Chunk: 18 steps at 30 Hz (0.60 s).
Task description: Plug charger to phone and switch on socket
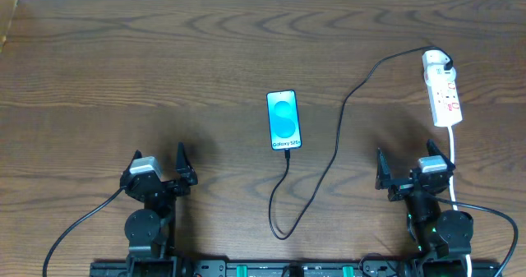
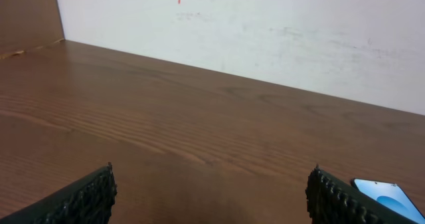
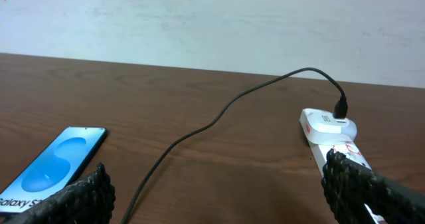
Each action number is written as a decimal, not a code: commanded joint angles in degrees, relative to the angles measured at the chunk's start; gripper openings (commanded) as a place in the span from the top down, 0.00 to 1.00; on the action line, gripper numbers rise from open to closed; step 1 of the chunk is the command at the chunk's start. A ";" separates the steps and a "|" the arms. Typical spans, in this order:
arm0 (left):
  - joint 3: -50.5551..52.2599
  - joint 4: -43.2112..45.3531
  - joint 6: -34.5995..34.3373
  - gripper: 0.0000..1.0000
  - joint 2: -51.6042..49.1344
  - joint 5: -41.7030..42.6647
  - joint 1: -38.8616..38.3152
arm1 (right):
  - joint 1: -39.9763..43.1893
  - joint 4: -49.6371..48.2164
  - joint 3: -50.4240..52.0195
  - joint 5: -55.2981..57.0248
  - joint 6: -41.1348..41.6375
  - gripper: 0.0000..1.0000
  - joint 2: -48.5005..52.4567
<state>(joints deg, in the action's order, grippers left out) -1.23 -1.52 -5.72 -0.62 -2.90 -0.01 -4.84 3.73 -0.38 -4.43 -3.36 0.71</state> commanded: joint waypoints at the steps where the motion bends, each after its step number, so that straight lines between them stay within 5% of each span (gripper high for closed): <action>1: 1.01 -2.47 0.76 0.09 0.39 -0.57 0.33 | -0.52 0.15 0.07 -1.11 -1.66 0.01 -0.44; 18: 1.01 -2.47 0.76 0.10 0.39 -0.57 0.33 | -0.50 0.13 0.07 4.11 1.55 0.01 -0.44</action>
<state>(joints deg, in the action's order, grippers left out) -1.23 -1.52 -5.72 -0.62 -2.92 -0.01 -4.84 3.73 -0.38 -3.18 -3.77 0.71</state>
